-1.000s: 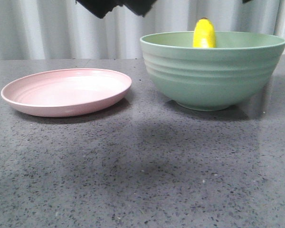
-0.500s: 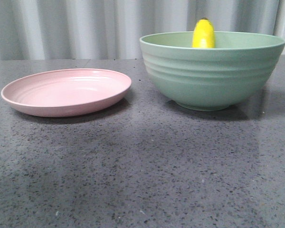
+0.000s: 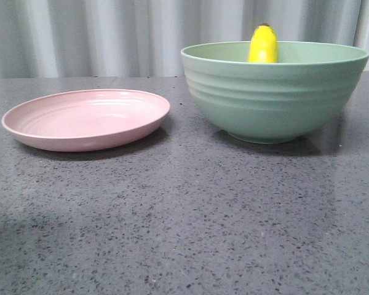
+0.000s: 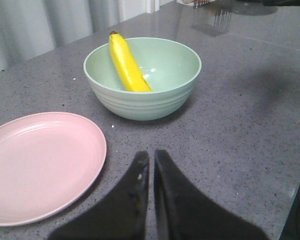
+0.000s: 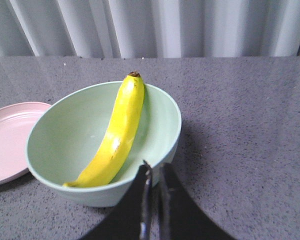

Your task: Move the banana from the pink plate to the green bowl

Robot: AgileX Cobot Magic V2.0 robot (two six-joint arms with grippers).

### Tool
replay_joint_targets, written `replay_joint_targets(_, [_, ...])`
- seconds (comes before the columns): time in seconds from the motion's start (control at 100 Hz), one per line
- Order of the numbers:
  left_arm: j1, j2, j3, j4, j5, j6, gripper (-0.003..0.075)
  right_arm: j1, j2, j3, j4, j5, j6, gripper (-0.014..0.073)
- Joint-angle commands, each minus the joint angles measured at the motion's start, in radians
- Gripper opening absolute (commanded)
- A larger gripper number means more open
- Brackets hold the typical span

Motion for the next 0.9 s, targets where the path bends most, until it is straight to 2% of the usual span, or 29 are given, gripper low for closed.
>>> replay_joint_targets(0.0, [-0.002, -0.064, 0.053, 0.002, -0.127, -0.017, -0.0019, -0.006, -0.096, 0.028, -0.017, -0.083, -0.011, -0.0072])
replay_joint_targets(0.23, [-0.002, -0.25, 0.247, 0.002, -0.18, -0.017, -0.0019, -0.006, -0.349, 0.147, -0.026, -0.063, -0.011, -0.0072])
replay_joint_targets(0.39, [-0.002, -0.338, 0.323, -0.016, -0.18, -0.017, -0.0019, -0.006, -0.465, 0.174, -0.026, 0.031, -0.011, -0.0072])
replay_joint_targets(0.5, [-0.002, -0.347, 0.35, -0.016, -0.18, -0.017, -0.0019, -0.006, -0.492, 0.174, -0.026, 0.074, -0.011, -0.0072])
replay_joint_targets(0.89, [-0.002, -0.347, 0.391, -0.016, -0.18, -0.017, -0.0019, -0.006, -0.495, 0.174, -0.026, 0.074, -0.011, -0.0072])
